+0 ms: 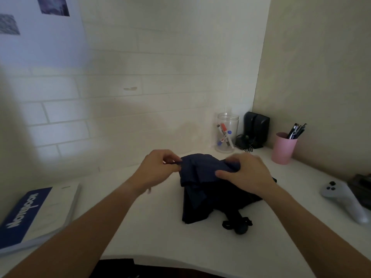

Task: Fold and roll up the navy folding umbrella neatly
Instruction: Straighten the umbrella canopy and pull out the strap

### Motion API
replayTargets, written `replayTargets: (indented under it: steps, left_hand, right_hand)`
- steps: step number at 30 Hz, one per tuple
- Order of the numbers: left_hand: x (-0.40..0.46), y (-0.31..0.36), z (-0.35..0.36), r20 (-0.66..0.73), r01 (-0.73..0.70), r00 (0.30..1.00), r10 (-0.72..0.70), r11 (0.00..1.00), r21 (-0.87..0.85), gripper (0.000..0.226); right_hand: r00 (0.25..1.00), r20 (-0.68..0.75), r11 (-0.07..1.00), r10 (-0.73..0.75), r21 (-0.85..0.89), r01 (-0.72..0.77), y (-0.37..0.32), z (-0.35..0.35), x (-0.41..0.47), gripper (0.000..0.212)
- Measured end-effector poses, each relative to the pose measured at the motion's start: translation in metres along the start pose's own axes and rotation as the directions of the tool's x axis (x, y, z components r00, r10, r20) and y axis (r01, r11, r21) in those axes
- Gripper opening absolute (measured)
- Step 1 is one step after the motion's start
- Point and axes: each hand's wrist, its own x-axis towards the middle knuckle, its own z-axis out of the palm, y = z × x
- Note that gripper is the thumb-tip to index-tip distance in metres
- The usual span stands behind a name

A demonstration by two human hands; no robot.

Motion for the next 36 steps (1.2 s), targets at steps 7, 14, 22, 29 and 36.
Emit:
replayTargets:
  steps: [7,14,22,29,36]
  left_hand:
    - [0.006,0.076,-0.008,0.081,-0.118,0.984,0.158,0.921,-0.370,0.036]
    - [-0.030,0.041,0.060,-0.427,-0.117,0.890,0.159,0.985,0.123,0.071]
    - [-0.049,0.030,0.155,0.179,-0.060,0.982,-0.052,0.821,0.568,0.095]
    - [-0.018,-0.016,0.117,0.208,-0.182,0.976,0.056,0.729,0.659,0.074]
    - [0.002,-0.066,0.032,0.268,-0.258,0.961,0.065,0.561,0.787,0.074]
  right_hand:
    - [0.963,-0.048,0.964,-0.264,0.027,0.266,-0.077,-0.021,0.035,0.024]
    - [0.934,-0.049,0.530,0.353,0.833,-0.157,-0.028,-0.083,0.059,0.033]
    - [0.853,0.007,0.270,0.522,0.947,-0.172,0.054,-0.095,0.039,0.020]
    - [0.759,0.176,0.124,0.626,0.939,-0.321,0.114,-0.081,-0.003,0.020]
    - [0.729,0.424,0.031,0.537,0.854,-0.519,0.117,-0.044,-0.064,0.013]
